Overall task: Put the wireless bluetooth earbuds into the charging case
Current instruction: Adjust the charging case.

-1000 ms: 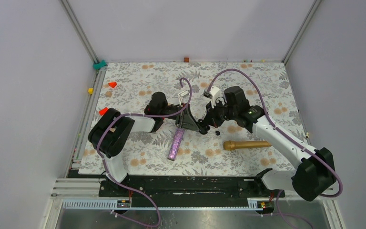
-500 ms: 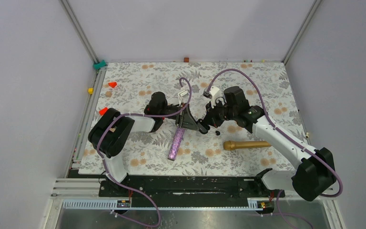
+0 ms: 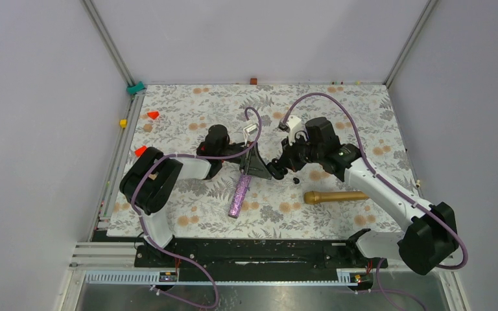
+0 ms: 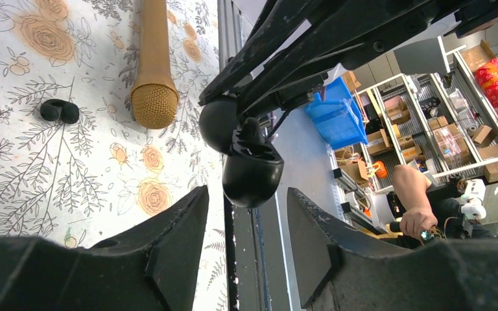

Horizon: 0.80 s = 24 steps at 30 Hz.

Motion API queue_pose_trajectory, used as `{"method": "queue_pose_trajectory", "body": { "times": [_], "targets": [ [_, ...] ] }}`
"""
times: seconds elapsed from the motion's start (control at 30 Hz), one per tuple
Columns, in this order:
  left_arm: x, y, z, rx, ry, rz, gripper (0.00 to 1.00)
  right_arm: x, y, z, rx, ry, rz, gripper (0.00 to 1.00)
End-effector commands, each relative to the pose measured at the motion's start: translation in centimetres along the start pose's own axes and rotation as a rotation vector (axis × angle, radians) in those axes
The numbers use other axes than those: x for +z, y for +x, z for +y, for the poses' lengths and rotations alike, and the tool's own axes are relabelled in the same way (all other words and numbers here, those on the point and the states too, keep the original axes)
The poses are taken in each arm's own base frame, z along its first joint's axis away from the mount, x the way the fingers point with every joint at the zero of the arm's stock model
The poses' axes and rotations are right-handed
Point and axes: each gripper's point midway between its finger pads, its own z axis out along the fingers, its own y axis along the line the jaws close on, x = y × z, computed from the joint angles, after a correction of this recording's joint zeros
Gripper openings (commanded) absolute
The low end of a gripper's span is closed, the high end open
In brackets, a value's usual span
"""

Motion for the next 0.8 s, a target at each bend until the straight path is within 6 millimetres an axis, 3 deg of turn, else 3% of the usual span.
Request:
{"method": "queue_pose_trajectory", "body": {
  "times": [0.0,0.77],
  "targets": [
    [0.0,-2.0,-0.8,0.1,-0.022,-0.026,0.48,-1.1,-3.3,0.0,-0.028,0.046,-0.1,0.0],
    [-0.3,-2.6,-1.9,0.115,0.029,-0.061,0.47,1.3,-1.8,-0.8,0.007,0.084,-0.052,0.0]
  ]
}}
